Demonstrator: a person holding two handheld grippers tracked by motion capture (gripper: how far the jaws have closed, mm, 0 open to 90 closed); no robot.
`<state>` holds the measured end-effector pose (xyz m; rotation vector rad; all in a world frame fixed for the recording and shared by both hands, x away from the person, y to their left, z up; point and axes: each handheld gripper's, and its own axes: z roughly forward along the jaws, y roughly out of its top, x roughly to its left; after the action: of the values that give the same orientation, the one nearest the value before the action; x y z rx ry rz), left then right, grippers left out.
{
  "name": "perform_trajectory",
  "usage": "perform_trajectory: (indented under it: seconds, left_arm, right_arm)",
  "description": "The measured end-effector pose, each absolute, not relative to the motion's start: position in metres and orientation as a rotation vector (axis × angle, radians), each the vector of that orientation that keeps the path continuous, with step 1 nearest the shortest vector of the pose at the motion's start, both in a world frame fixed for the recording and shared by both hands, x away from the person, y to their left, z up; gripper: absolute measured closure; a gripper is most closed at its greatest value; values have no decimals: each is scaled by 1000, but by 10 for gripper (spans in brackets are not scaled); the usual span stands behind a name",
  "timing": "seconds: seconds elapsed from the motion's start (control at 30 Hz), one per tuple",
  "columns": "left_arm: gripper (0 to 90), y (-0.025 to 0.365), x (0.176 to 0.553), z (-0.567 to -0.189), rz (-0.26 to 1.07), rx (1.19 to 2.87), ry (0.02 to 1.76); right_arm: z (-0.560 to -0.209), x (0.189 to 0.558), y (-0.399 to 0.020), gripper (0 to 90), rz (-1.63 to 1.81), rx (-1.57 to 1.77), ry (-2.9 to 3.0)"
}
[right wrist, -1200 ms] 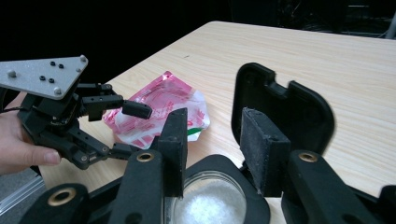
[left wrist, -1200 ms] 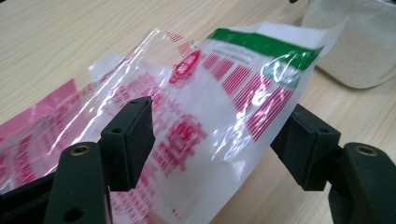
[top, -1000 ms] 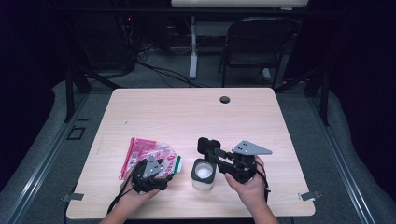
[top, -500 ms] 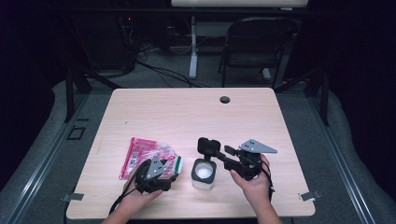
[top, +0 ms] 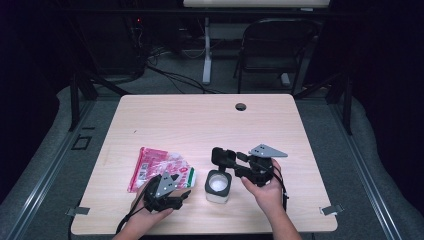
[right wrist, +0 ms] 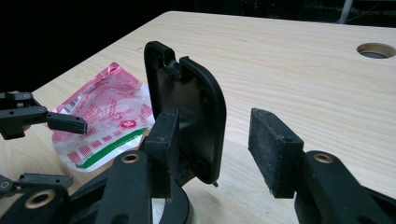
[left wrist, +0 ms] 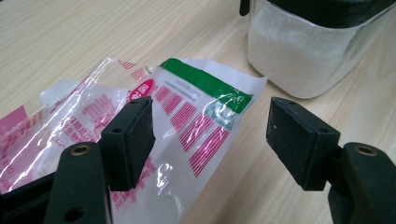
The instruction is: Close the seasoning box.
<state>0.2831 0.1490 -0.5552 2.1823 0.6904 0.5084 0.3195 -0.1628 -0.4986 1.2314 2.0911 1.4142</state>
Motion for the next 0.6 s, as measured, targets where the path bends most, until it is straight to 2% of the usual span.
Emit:
perform_trajectory:
  seconds: [0.33,0.5,0.6]
  left_arm:
    - [325,154,283,-551,525,2170,702]
    - [326,156,283,-549,528,2161,710]
    - [327,158,284,-548,536,2161,713]
  right_arm:
    - [-496,320,-160,580,1423,1205,2104]
    - [-494,318,-158,655,1416,1183,2104]
    - [-494,318,-158,732,1376,1168,2116]
